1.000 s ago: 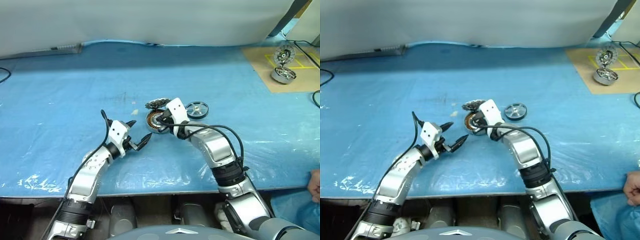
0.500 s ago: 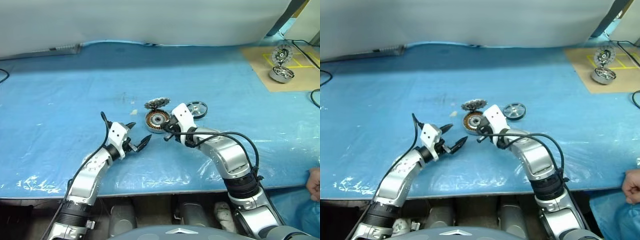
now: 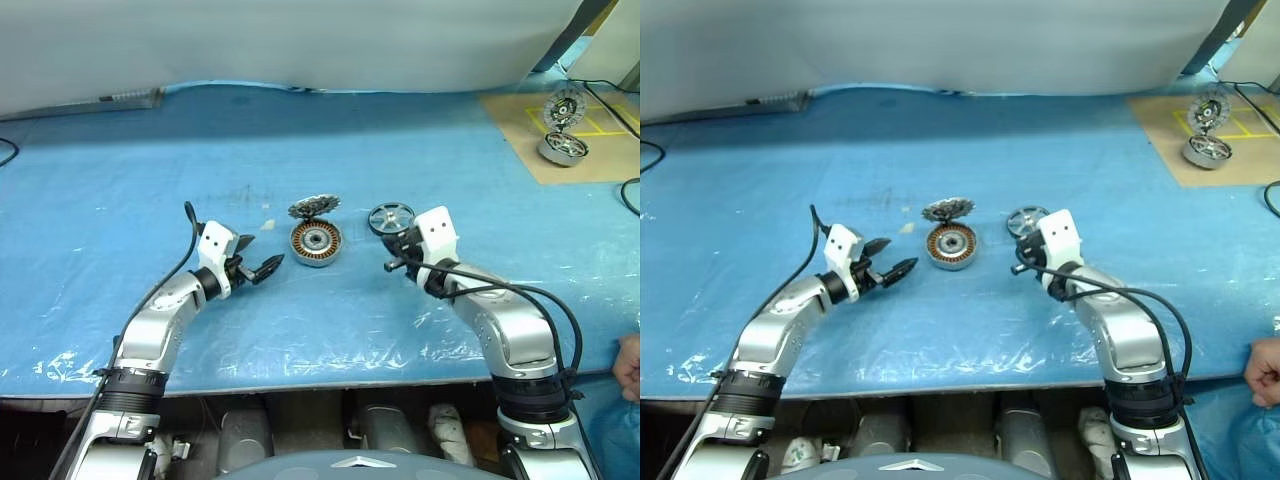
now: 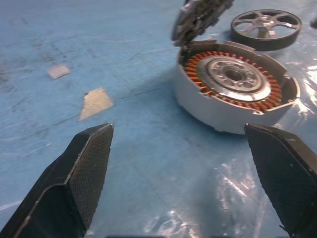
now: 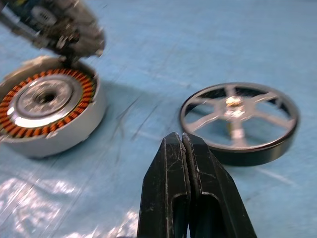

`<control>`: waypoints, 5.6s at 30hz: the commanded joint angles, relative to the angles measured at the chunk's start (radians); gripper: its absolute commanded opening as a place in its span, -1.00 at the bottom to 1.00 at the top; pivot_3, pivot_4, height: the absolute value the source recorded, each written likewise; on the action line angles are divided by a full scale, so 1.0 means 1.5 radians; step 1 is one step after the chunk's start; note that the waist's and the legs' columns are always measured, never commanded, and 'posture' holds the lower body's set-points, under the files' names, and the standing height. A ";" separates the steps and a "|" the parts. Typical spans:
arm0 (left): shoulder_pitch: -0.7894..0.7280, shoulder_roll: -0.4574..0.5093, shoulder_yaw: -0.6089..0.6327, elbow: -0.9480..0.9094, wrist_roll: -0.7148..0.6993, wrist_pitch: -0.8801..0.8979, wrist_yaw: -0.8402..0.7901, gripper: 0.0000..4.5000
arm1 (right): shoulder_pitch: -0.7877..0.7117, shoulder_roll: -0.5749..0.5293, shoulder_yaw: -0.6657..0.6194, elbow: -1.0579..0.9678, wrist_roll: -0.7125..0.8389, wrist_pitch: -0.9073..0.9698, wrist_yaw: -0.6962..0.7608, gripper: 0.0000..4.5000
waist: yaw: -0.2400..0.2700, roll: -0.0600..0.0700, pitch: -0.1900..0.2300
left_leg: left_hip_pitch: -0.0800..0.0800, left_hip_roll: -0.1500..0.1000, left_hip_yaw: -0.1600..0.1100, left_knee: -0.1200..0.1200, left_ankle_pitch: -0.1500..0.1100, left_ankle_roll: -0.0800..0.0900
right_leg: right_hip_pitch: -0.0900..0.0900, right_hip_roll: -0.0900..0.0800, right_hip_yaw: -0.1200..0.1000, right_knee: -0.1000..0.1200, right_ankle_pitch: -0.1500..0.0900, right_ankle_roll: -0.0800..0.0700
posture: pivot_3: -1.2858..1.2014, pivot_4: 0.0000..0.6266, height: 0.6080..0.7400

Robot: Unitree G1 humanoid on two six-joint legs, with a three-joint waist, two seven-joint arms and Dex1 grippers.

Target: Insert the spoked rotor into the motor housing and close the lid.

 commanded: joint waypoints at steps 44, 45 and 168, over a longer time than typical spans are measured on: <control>0.046 -0.027 -0.039 -0.073 0.019 -0.017 0.020 1.00 | -0.158 -0.010 0.045 0.071 -0.019 0.060 -0.026 0.14 | 0.002 0.000 0.000 | 0.000 0.000 0.000 -0.001 0.000 0.000 | 0.000 0.000 0.000 -0.001 0.000 0.000 | 0.03 -0.52 1.00; 0.042 -0.027 -0.037 -0.073 0.018 -0.014 0.021 1.00 | -0.161 -0.006 0.047 0.074 -0.019 0.057 -0.027 0.14 | 0.002 0.000 0.000 | 0.000 0.000 0.000 -0.001 0.000 0.000 | 0.000 0.000 0.000 -0.001 0.000 0.000 | 0.03 -0.52 1.00; -0.364 0.071 0.071 0.470 -0.002 -0.121 -0.152 -0.69 | 0.099 0.058 0.115 0.021 0.017 -0.203 0.086 -1.00 | 0.022 0.000 0.000 | 0.001 -0.001 0.000 0.002 0.000 0.000 | 0.001 -0.001 0.000 0.000 0.001 0.001 | 0.03 -0.52 1.00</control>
